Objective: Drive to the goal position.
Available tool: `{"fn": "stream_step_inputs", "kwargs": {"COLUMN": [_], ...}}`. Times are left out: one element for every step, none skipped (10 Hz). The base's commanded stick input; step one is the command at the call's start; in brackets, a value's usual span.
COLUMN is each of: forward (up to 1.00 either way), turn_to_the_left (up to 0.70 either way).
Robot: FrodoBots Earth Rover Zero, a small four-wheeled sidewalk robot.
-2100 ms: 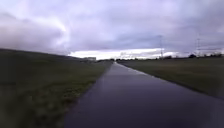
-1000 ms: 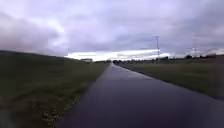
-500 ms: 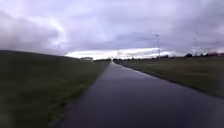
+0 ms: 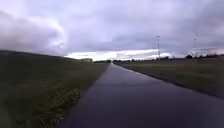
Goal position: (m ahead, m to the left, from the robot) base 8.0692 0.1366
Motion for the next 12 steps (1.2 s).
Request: {"fn": "stream_step_inputs", "kwargs": {"forward": [0.7, 0.7, 0.7, 0.7, 0.7, 0.7, 0.7, 0.7, 0.7, 0.7, 0.7, 0.7], "turn_to_the_left": [0.0, 0.0, 0.0, 0.0, 0.0, 0.0, 0.0, 0.0, 0.0, 0.0, 0.0, 0.0]}}
